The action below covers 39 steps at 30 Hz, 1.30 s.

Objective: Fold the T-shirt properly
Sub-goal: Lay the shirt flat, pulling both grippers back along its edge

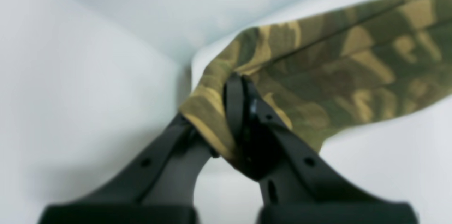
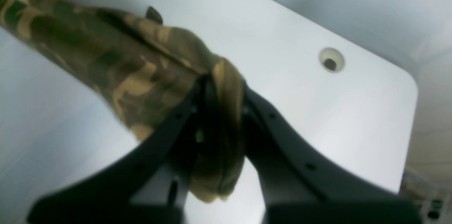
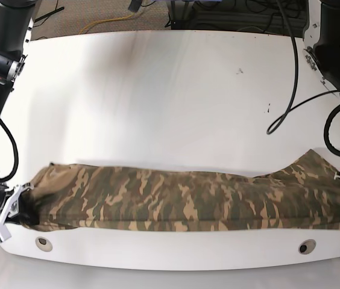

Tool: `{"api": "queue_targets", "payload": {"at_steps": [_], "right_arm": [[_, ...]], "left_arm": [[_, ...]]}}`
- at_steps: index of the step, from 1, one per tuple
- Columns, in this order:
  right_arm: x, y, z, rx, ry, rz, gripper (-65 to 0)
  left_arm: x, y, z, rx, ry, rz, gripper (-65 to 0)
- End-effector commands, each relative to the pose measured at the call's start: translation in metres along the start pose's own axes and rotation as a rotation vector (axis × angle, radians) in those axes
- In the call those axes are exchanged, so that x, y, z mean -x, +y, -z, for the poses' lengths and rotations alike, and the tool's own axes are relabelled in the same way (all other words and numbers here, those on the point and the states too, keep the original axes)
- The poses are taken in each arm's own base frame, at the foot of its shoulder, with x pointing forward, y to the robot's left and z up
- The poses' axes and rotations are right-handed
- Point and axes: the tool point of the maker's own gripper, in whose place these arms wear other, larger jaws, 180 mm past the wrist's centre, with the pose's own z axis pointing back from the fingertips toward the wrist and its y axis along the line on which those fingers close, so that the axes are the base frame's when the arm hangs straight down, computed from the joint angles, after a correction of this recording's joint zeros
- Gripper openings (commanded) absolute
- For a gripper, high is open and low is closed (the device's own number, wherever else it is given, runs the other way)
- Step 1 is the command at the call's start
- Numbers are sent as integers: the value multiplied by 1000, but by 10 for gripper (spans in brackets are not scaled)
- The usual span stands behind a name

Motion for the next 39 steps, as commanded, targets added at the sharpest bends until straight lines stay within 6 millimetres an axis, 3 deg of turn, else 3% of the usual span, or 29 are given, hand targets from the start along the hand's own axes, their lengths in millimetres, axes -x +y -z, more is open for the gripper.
{"api": "queue_targets", "payload": {"at_steps": [1, 9, 19, 28, 39], "right_arm": [[22, -9, -13, 64, 33, 10, -609], [100, 28, -18, 34, 135, 64, -609], [182, 73, -34, -56, 241, 198, -609], [229, 95, -48, -89, 352, 241, -609], [270, 114, -66, -114, 461, 275, -607]], "left_arm": [[22, 5, -6, -38, 62, 11, -650], [107, -54, -11, 107, 268, 28, -650], [193, -95, -45, 222, 479, 46, -650], [235, -112, -72, 291, 576, 90, -592], [269, -117, -97, 325, 680, 105, -587]]}}
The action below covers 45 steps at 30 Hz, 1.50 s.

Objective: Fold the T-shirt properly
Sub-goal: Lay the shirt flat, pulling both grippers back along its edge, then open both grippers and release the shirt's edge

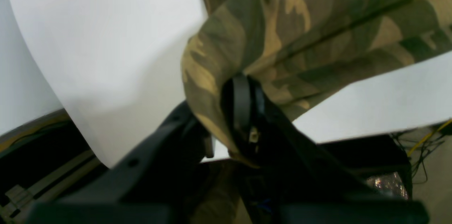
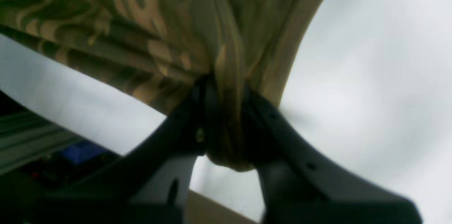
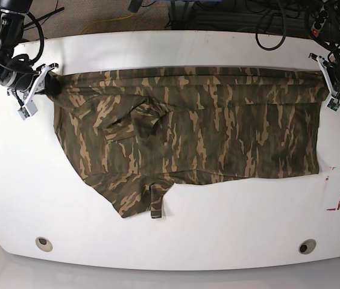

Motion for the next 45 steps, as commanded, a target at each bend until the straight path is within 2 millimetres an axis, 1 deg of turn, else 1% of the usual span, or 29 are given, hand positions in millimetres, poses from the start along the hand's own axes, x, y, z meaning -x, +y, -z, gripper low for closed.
{"api": "queue_targets", "payload": {"at_steps": [1, 4, 7, 13, 15, 16, 17, 18, 20, 22, 23, 25, 26, 29, 32, 34, 37, 38, 40, 43, 45], "right_arm": [[0, -10, -10, 40, 10, -22, -607], [8, -9, -10, 37, 29, -17, -604], [12, -8, -10, 36, 40, -15, -604], [31, -4, -10, 24, 84, -2, -602], [37, -3, -10, 21, 96, 1, -599], [40, -3, -11, 22, 104, 2, -583], [40, -2, -10, 21, 106, 2, -552], [41, -2, -10, 21, 107, 3, -504], [44, -2, -12, 20, 111, 10, -382], [46, -1, -13, 18, 110, 12, -258], [40, -1, -15, 17, 89, 10, -208], [35, 2, -24, 7, 44, 25, -135], [29, 5, -29, -8, 7, 35, -119], [20, 12, -35, -49, -58, 60, -117], [10, 20, -37, -105, -111, 84, -117], [4, 27, -38, -137, -141, 87, -117], [2, 29, -39, -153, -150, 90, -117], [1, 30, -39, -154, -152, 90, -117], [0, 30, -39, -154, -155, 90, -117], [1, 30, -38, -155, -155, 94, -117], [1, 29, -38, -155, -154, 96, -117]], "left_arm": [[10, 12, -5, -47, 42, 17, -587], [13, 12, -5, -46, 51, 16, -587], [27, 8, 0, -23, 90, 8, -576], [36, 13, 2, -21, 121, 13, -453], [42, 13, 1, -17, 139, 23, -413], [43, 14, 0, -18, 145, 33, -393], [44, 14, 0, -18, 147, 35, -372], [44, 14, 0, -17, 149, 38, -349], [44, 14, 0, -16, 149, 39, -289], [44, 15, 0, -17, 146, 37, -244], [43, 15, -1, -18, 143, 39, -231], [40, 15, -1, -15, 134, 37, -212], [37, 13, -2, 0, 115, 33, -208], [23, 20, -11, 14, 54, 39, -210], [10, 19, -19, 62, -35, -14, -210], [6, 17, -23, 96, -57, -30, -210], [6, 19, -29, 128, -40, -18, -210], [5, 18, -30, 144, -42, -19, -210], [0, 7, -32, 199, -76, -29, -210], [3, -3, -37, 269, -82, -19, -210], [-1, -11, -39, 315, -112, -30, -210]]}}
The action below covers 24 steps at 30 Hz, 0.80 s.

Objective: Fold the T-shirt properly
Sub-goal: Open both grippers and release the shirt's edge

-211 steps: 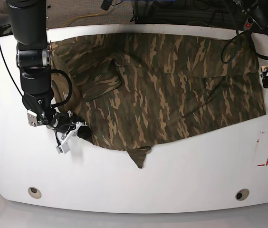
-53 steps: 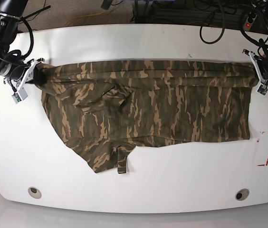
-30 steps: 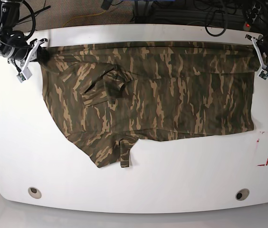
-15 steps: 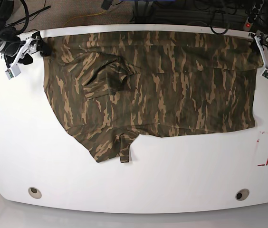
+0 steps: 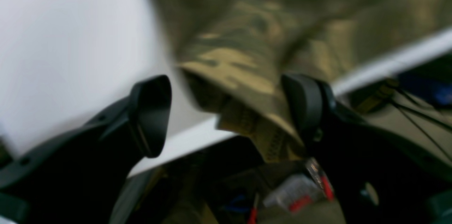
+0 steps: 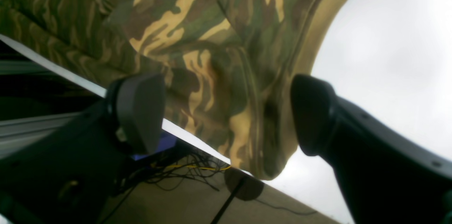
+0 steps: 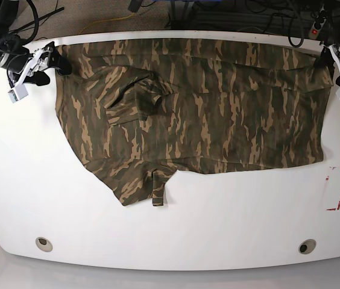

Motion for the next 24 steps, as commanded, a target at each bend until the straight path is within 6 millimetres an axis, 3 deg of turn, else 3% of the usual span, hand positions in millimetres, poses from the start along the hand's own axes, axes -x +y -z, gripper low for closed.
{"api": "queue_targets", "payload": {"at_steps": [1, 7, 16, 24], "right_arm": [[-13, -1, -7, 0, -32, -25, -117], [-12, -1, -7, 1, -30, -23, -117], [-11, -2, -8, 5, -30, -22, -117], [-11, -1, -7, 4, -30, -21, -117]], "left_arm": [[-10, 0, -8, 19, -39, 17, -210], [-5, -6, -3, 113, -72, -62, -210], [32, 27, 4, 216, -75, -341, -210], [-3, 9, -9, 283, -183, -272, -210]]}}
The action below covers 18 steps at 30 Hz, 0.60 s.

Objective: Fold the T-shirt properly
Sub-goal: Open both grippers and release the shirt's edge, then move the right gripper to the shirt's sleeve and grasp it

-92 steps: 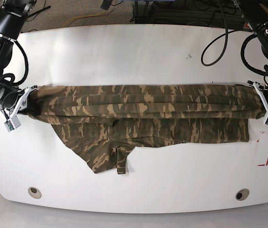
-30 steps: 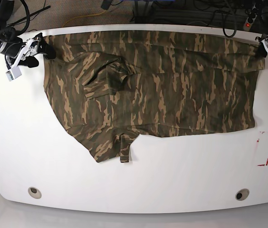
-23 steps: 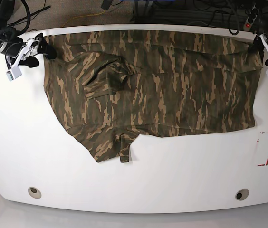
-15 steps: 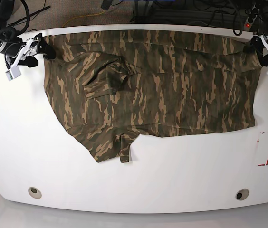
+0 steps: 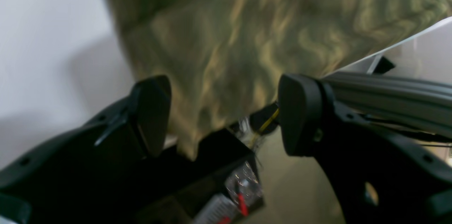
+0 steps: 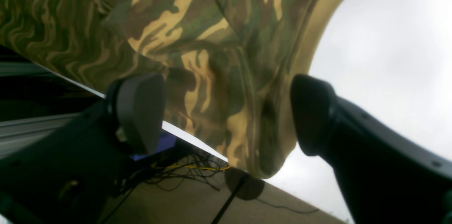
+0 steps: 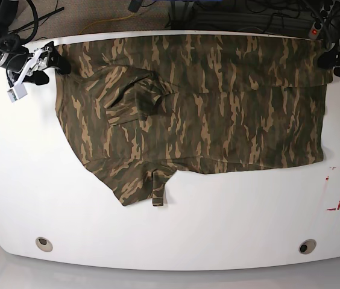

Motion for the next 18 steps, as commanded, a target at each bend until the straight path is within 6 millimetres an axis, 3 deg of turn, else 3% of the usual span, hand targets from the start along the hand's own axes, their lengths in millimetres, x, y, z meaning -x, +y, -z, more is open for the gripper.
{"api": "queue_targets", "payload": {"at_steps": [1, 4, 7, 13, 18], "right_arm": [[-12, 0, -6, 0, -31, -24, -117], [-12, -1, -6, 1, -31, -23, -117], [-14, -1, -7, 3, -38, -25, -119], [-26, 4, -1, -14, -87, -22, -119], [-43, 15, 14, -54, -150, -19, -119]], "left_arm": [[-25, -18, -8, 3, -24, 128, -210], [-38, -54, -1, -12, 23, 344, -210], [-36, -71, 7, -29, 76, 456, -211], [-22, -56, 29, -104, 162, 466, -211], [-3, -28, 32, -266, 253, 453, -211]]}}
